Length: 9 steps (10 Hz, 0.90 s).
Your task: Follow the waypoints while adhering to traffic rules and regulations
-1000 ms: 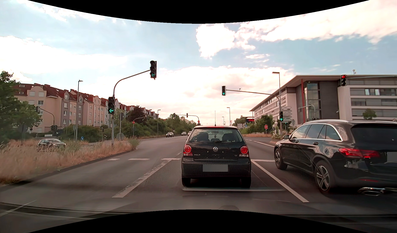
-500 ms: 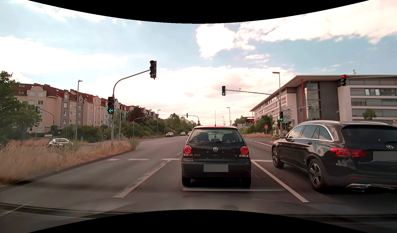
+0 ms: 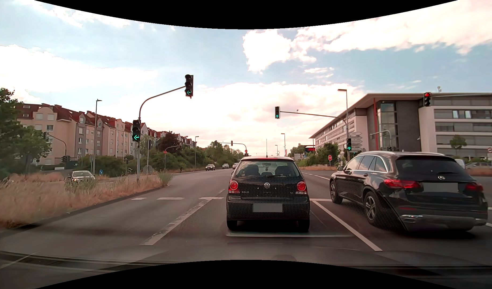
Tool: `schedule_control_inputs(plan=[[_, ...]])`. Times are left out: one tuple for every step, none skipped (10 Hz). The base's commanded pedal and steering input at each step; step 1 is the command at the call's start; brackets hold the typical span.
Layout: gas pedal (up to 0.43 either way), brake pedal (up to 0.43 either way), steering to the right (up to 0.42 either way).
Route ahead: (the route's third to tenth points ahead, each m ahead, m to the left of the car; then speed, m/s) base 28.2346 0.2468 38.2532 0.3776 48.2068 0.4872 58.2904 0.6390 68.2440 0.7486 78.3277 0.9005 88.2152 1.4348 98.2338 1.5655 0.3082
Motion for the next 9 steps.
schedule_control_inputs(plan=[[0.118, 0.000, -0.002], [0.138, 0.000, -0.003], [0.150, 0.000, -0.003], [0.169, 0.000, -0.003], [0.177, 0.000, -0.003], [0.177, 0.000, -0.002], [0.197, 0.000, -0.002], [0.197, 0.000, -0.002], [0.220, 0.000, -0.003]])
